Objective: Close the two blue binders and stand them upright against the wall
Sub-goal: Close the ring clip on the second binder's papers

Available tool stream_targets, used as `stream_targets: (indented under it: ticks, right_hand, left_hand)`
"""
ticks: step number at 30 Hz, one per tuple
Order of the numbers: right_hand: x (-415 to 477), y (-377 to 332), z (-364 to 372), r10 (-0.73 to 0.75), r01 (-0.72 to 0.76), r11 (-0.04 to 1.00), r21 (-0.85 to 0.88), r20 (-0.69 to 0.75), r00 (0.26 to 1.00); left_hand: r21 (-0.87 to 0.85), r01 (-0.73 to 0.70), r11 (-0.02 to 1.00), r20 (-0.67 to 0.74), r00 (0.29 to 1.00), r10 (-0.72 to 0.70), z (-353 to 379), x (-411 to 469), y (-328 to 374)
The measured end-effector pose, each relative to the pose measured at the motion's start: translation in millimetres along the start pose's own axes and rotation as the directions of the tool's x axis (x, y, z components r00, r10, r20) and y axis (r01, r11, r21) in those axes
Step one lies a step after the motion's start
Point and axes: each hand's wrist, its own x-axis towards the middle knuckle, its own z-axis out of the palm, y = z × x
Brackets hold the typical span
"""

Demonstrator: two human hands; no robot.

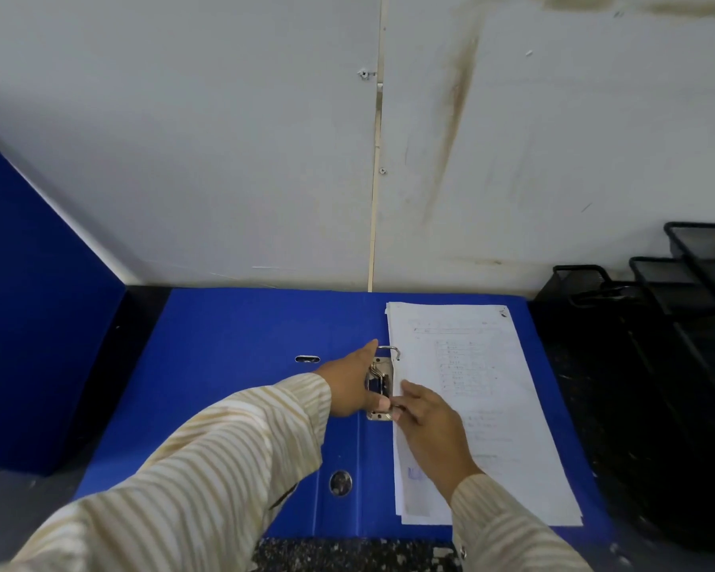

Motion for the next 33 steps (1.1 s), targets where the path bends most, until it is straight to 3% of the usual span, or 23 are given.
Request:
stream_targets:
  ticks: [6, 10, 18, 23, 33]
  right_hand:
    - [3.3, 3.7, 0.8, 0.005, -0.005, 1.000, -0.016, -0.021, 1.000]
    - [17.1, -2.1, -21.8, 0.198, -0.183, 0.929, 0.322, -0.014, 0.980]
    - [56.0, -23.9, -21.0, 0.103, -0.099, 0.994, 0.043, -0.100, 0.990]
    - [63.7, -21.8, -20.1, 0.072, -0.081, 0.994, -0.073, -0.114, 0.991]
    - [65.6, -18.1, -16.1, 0.059, -0.071, 0.993, -0.094, -0.116, 0.991]
  left_hand:
    - [-0.069, 0.002, 0.998, -0.020, 1.000, -0.004, 3.1, 5.5, -7.5]
    - [-0.087, -0.037, 0.996, 0.009, 0.999, 0.038, 0.2, 7.1, -8.8]
    - [-0.188, -0.045, 0.981, 0.056, 0.997, 0.056, -3.0, 7.9, -9.3]
    - [-0.129, -0.075, 0.989, -0.007, 0.997, 0.074, 0.4, 7.9, -8.5]
    - [-0.088, -0.083, 0.993, -0.014, 0.997, 0.082, 4.8, 10.9, -10.8]
